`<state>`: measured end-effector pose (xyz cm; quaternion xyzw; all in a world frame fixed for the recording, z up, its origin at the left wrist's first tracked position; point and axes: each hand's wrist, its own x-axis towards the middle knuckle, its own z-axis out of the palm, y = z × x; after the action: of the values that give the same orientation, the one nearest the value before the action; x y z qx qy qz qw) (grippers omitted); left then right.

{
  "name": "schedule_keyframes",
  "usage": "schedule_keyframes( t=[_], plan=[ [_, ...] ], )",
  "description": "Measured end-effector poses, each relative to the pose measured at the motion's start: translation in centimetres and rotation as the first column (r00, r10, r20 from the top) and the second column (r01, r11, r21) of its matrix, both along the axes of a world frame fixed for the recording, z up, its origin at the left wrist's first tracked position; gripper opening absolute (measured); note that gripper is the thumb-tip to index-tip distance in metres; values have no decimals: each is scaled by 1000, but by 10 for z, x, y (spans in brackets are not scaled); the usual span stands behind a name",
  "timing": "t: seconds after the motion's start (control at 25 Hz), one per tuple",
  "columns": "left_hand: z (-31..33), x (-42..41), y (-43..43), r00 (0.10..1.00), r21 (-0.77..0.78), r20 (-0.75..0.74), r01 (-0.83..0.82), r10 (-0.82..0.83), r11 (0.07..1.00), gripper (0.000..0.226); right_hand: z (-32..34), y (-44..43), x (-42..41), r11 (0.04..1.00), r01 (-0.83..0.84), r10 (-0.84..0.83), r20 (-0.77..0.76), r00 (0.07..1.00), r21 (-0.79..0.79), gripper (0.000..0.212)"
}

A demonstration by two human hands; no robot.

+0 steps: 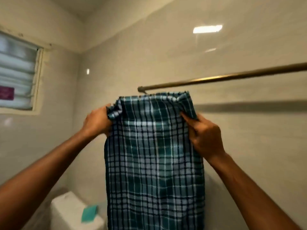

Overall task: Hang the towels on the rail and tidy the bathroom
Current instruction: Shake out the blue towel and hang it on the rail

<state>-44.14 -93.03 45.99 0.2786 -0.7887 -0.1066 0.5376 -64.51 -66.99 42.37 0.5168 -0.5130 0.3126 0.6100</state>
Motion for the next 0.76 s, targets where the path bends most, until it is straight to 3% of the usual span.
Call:
schedule_keyframes(
  t=[0.04, 0.08, 0.12, 0.16, 0.24, 0.32, 0.36, 0.48, 0.56, 0.64, 0.68, 0.76],
  plan=[
    [45, -18, -1, 962, 129, -178, 234, -209, 964, 18, 43, 0, 0, 997, 41, -44, -53, 998, -64, 51],
    [87, -35, 0, 846, 207, -358, 485, -396, 850, 22, 88, -2, 3, 988, 98, -106, -56, 993, -122, 51],
    [131, -54, 1, 729, 185, -455, 639, -511, 747, 28, 139, -3, 5, 969, 169, -173, -4, 985, -180, 48],
    [167, -74, 5, 689, 124, -436, 683, -578, 720, 34, 187, -2, 4, 944, 265, -251, 91, 964, -199, 42],
    [198, -117, 8, 742, -40, -199, 646, -640, 762, 39, 254, -1, -10, 852, 518, -488, 249, 837, -72, 28],
    [198, -165, 0, 840, -93, 130, 539, -527, 837, 58, 275, 0, -33, 690, 700, -723, 214, 657, 183, 29],
    [191, -178, -7, 849, -135, 253, 506, -465, 852, 66, 273, 3, -43, 645, 718, -763, 169, 624, 262, 31],
    [180, -180, -31, 860, -299, 266, 503, -435, 811, 47, 264, 10, -56, 736, 604, -667, 178, 723, 307, 31],
    [175, -173, -42, 827, -235, 294, 548, -479, 802, 43, 258, 10, -58, 696, 590, -690, 152, 708, 409, 30],
    [171, -171, -42, 817, -130, 410, 491, -405, 861, 44, 254, 12, -63, 626, 422, -699, 233, 676, 655, 17],
    [175, -172, -37, 788, -72, 501, 450, -358, 890, 41, 253, 15, -63, 572, 279, -732, 327, 597, 771, 16],
    [185, -175, -20, 709, 92, 620, 358, -334, 929, 40, 248, 20, -54, 452, -3, -835, 424, 351, 892, 28]
  ],
)
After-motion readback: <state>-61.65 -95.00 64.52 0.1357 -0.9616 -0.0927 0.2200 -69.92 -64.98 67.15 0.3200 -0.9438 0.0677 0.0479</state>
